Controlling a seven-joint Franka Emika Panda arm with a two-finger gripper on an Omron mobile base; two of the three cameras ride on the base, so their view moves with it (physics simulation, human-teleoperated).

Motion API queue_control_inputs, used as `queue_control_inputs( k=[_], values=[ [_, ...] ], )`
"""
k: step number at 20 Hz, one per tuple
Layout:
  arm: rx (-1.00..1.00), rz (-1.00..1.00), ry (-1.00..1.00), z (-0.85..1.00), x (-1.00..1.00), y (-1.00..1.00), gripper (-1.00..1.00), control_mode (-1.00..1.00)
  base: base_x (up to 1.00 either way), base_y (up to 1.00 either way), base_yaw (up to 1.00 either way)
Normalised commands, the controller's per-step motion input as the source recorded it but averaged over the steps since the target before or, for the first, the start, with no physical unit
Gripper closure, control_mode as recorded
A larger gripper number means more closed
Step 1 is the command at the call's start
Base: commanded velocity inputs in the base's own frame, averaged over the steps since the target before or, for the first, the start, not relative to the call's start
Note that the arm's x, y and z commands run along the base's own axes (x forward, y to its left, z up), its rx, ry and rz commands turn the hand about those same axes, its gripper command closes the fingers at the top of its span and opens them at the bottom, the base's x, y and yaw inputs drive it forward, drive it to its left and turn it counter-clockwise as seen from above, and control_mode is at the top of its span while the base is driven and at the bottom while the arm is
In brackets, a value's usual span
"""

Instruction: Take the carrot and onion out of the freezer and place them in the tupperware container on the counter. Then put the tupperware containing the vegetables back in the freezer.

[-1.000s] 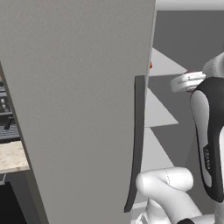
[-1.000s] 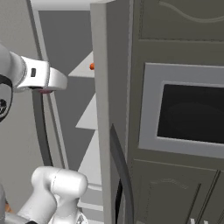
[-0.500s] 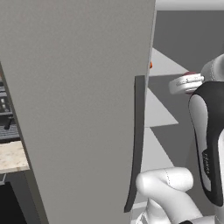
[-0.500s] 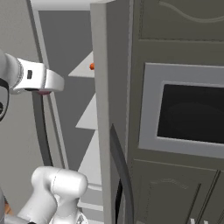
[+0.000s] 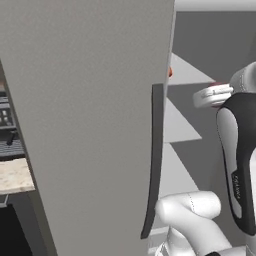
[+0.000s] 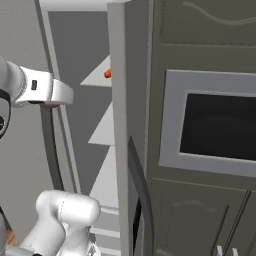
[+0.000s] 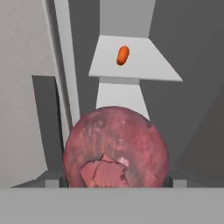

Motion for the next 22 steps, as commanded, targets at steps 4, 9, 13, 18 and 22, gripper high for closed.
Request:
queue_control_inputs(
  k=[4, 9, 13, 18, 22],
  values=[
    [0.00, 0.00, 0.00, 0.00, 0.00, 0.00, 1.00, 1.00, -0.73, 0.70, 0.00],
    [0.00, 0.00, 0.00, 0.00, 0.00, 0.00, 1.00, 1.00, -0.33, 0.99, 0.00],
    [0.00, 0.00, 0.00, 0.00, 0.00, 0.00, 1.00, 1.00, 0.00, 1.00, 0.00],
    [0.00, 0.00, 0.00, 0.00, 0.00, 0.00, 1.00, 1.00, 0.00, 1.00, 0.00],
    [0.00, 0.00, 0.00, 0.00, 0.00, 0.00, 1.00, 1.00, 0.00, 1.00, 0.00]
  ],
)
